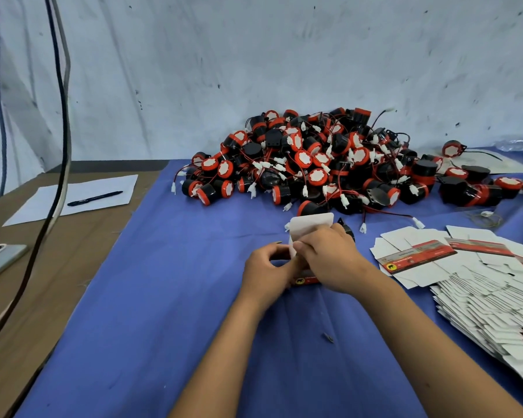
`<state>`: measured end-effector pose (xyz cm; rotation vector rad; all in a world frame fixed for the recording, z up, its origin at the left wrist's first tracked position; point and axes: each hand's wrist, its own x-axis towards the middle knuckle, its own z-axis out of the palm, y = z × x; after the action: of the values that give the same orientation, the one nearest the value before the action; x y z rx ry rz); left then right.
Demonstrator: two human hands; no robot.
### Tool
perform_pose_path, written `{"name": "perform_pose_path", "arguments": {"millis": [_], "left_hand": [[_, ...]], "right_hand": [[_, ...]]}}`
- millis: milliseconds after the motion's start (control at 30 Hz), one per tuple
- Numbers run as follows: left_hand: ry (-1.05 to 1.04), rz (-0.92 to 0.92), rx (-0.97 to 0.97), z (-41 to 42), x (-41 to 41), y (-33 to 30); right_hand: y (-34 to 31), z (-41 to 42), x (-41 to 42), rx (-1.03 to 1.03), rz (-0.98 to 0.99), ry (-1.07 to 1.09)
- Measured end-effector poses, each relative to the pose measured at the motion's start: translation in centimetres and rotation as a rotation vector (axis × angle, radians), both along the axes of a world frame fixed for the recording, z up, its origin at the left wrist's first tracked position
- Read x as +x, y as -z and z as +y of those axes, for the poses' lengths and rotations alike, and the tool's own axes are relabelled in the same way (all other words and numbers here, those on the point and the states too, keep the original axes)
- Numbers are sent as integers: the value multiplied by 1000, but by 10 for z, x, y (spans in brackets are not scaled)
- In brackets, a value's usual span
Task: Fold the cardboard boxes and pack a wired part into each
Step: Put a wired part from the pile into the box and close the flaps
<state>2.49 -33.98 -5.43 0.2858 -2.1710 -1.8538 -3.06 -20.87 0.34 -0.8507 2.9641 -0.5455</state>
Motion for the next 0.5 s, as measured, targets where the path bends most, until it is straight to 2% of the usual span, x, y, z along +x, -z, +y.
{"name": "perform_pose_path", "arguments": {"millis": [100,200,367,500], "left_hand": [[133,-33,-19,-5,4,-1],[97,-17,-13,-6,2,2],[159,1,52,-9,2,1],[192,35,-1,-9,3,1]], "right_hand": [[-2,7,0,-89,9,-33],[0,14,2,-224,18,-110],[9,18,5,-76,116,-139],[13,11,7,-237,177,-56]]}}
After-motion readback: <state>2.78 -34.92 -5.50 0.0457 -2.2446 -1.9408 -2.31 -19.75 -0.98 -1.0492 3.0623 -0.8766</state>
